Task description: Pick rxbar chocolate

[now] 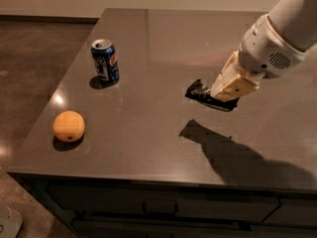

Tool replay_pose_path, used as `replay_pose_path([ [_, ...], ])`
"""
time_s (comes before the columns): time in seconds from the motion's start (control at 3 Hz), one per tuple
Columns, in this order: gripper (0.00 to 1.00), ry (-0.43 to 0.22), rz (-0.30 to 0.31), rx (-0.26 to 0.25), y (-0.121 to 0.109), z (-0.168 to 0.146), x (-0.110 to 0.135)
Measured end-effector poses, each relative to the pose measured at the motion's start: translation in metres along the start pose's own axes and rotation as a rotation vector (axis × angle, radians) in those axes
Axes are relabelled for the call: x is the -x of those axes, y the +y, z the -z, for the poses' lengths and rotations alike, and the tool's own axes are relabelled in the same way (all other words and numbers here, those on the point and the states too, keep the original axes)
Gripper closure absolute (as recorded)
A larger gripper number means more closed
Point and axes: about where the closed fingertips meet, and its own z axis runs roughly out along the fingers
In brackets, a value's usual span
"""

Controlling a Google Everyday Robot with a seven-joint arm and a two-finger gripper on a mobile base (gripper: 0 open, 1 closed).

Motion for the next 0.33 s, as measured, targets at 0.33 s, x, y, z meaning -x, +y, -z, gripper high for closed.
replay_pose_path([
  [0.33, 1.0, -0.002, -0.001, 0.001, 0.0005, 0.0001, 0.0006],
])
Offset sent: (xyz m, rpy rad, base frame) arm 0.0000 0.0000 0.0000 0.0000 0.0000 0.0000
